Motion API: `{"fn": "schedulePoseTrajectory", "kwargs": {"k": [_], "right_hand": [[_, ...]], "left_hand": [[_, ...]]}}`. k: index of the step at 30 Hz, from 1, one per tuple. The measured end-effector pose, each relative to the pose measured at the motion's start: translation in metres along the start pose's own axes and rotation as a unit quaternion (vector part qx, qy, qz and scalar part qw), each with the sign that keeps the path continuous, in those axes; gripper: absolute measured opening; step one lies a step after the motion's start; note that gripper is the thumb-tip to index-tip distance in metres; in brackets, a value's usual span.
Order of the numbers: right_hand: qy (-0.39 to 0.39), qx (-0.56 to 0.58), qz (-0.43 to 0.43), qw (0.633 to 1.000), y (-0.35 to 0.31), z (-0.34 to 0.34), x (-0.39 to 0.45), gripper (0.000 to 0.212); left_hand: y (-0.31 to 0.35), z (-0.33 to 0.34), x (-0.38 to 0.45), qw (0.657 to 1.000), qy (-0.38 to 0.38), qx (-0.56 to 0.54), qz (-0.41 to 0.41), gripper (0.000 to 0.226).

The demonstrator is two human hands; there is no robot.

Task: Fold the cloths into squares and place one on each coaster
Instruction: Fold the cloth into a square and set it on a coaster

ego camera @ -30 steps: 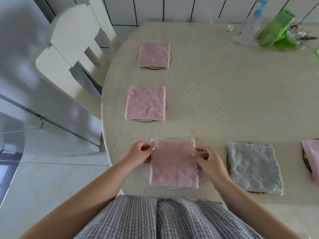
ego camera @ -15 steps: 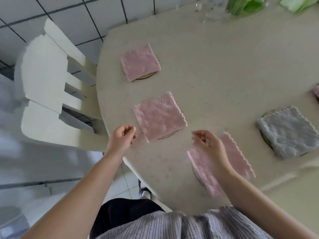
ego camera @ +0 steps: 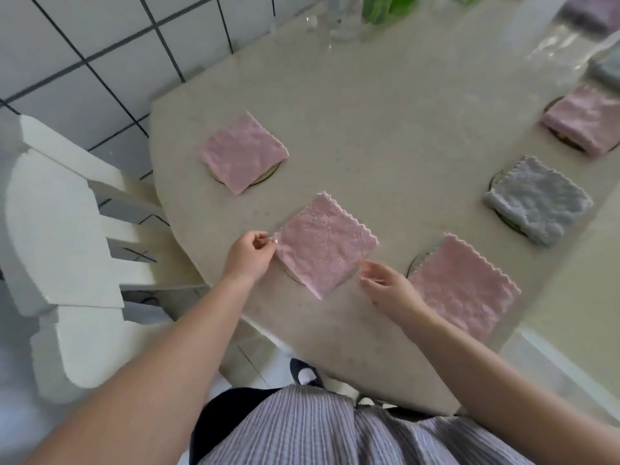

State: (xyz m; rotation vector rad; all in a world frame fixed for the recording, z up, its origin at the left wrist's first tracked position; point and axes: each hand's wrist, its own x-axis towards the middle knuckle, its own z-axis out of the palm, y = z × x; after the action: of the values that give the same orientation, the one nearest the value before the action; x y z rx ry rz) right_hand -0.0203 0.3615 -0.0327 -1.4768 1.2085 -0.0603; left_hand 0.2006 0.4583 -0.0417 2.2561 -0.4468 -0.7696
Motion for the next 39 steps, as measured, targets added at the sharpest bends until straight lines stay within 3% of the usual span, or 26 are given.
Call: {"fn": "schedulePoseTrajectory", "kwargs": {"k": [11,14,16,19,22,26,30,33,37,39], "right_hand": [[-0.021,-0.129,-0.039,0.991,0.0,0.004,0.012,0.047],[0.028,-0.132,-0.08,0.988,0.0,0.002,0.006,0.038],[0.11,-0.198,-0.188,0.956,0.001,-0.001,0.0,0.036],[0.087,-0.368,-0.327,0.866,0.007,0.001,0.003,0.053],[0.017,-0.471,-0.332,0.817,0.006,0.001,0.015,0.074],[-0.003,-0.529,-0.333,0.781,0.01,-0.01,0.028,0.092],[0.003,-0.526,-0.33,0.784,0.013,-0.012,0.035,0.092],[-0.001,-0.519,-0.342,0.784,0.014,-0.013,0.037,0.091],[-0.001,-0.507,-0.347,0.789,0.016,-0.015,0.037,0.093],[-0.001,-0.511,-0.349,0.786,0.015,-0.014,0.036,0.094]], "left_hand": [[0.003,0.001,0.004,0.998,0.008,0.04,-0.053,0.014],[0.005,0.003,-0.004,0.993,0.055,0.104,0.02,0.015],[0.005,0.013,-0.016,0.966,0.078,0.193,0.155,0.024],[0.01,0.039,-0.036,0.906,0.007,0.287,0.312,0.05],[0.007,0.06,-0.043,0.862,-0.058,0.388,0.321,0.068],[-0.002,0.053,-0.048,0.849,-0.095,0.46,0.243,0.057],[-0.014,0.04,-0.047,0.855,-0.078,0.475,0.193,0.066],[-0.015,0.032,-0.044,0.854,-0.067,0.473,0.207,0.07],[-0.017,0.02,-0.018,0.873,-0.03,0.387,0.295,0.055],[-0.01,0.01,0.009,0.904,0.002,0.325,0.277,0.057]]}}
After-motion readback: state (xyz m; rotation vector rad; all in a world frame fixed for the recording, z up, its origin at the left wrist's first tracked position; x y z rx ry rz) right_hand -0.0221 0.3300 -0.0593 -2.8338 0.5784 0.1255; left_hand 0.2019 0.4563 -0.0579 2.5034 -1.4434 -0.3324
